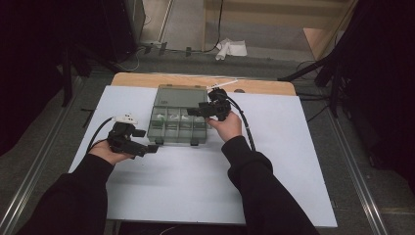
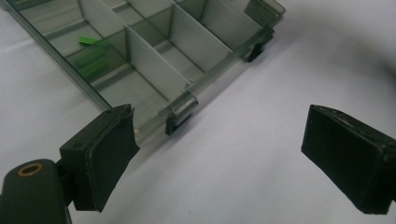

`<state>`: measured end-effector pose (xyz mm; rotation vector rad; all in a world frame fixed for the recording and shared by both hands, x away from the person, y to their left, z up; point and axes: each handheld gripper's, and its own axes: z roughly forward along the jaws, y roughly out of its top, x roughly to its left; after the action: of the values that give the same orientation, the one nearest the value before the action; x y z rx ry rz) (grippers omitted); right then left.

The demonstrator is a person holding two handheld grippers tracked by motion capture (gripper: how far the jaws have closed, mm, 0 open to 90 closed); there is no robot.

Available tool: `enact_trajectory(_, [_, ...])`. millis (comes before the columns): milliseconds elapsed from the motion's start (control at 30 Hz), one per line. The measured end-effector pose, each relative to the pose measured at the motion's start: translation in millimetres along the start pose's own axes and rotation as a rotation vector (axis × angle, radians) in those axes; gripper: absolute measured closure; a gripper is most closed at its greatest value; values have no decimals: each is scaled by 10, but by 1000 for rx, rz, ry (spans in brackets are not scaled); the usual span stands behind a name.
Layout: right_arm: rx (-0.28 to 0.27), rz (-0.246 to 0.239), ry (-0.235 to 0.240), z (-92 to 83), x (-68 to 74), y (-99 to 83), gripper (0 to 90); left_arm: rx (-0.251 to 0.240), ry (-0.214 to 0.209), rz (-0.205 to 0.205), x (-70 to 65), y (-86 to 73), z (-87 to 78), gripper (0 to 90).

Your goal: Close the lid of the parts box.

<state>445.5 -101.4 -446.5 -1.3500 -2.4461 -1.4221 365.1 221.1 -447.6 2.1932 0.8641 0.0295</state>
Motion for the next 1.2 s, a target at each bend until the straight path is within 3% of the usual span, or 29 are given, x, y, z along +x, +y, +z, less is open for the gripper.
enact_trajectory(67, [-4,-3,-6,-30,-14,1,318,-3,2,-8,33,34,-5,157])
enact_trajectory(567, [-17,14,-35,-136,-100,-32,316,-43,61,-77,275,253,55,158])
enact_trajectory(667, [-22,16,-42,-144,-116,-31,317,-22,85,-60,279,293,84,158])
enact_trajectory(867, [-18,36,-57,-89,-190,-56,319,-47,89,-82,372,405,117,159])
enact_trajectory(1200, [-26,48,-71,-38,-265,-48,337,-19,135,-92,571,594,216,159])
